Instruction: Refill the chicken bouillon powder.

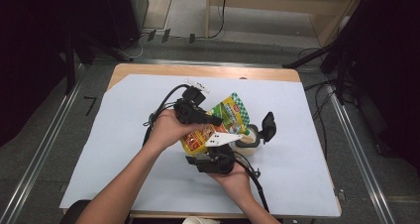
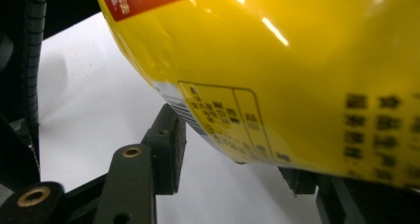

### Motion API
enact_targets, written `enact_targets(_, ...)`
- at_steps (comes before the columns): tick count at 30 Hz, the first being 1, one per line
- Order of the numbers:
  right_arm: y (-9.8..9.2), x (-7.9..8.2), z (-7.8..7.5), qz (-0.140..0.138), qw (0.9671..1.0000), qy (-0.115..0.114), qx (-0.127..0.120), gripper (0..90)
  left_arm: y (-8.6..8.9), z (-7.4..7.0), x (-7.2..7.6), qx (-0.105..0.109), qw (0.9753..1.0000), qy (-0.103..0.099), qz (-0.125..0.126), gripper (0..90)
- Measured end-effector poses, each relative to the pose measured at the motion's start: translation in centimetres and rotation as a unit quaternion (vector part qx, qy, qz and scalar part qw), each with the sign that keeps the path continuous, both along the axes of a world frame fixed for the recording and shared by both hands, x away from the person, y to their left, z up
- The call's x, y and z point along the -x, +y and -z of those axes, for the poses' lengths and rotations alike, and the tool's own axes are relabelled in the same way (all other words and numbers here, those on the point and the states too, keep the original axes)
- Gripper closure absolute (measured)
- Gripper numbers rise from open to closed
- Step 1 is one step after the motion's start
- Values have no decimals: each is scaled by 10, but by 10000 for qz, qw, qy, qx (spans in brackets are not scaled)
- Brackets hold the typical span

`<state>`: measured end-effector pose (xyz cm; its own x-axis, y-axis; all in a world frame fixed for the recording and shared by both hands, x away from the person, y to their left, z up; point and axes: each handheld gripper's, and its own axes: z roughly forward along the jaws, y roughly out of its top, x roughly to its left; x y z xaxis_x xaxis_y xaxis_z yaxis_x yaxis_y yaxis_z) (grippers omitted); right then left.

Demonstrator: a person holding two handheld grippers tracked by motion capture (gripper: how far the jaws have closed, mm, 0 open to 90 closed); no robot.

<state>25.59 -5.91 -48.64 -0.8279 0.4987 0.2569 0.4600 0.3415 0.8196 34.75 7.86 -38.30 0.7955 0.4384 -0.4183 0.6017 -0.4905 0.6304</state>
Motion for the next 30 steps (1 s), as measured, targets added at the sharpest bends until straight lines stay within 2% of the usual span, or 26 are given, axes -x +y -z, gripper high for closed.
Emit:
enact_targets(12,-2,-1,7,157,9997,126,101,473,5,1,0,-3,10000,-59,39,889)
enact_targets(23,1,0,10,147,9996,110,234,460,5,7,-3,107,9999,79,13,881)
enact_targets(30,1,-1,12,172,9994,92,275,452,7,6,-2,58,10000,-41,29,886)
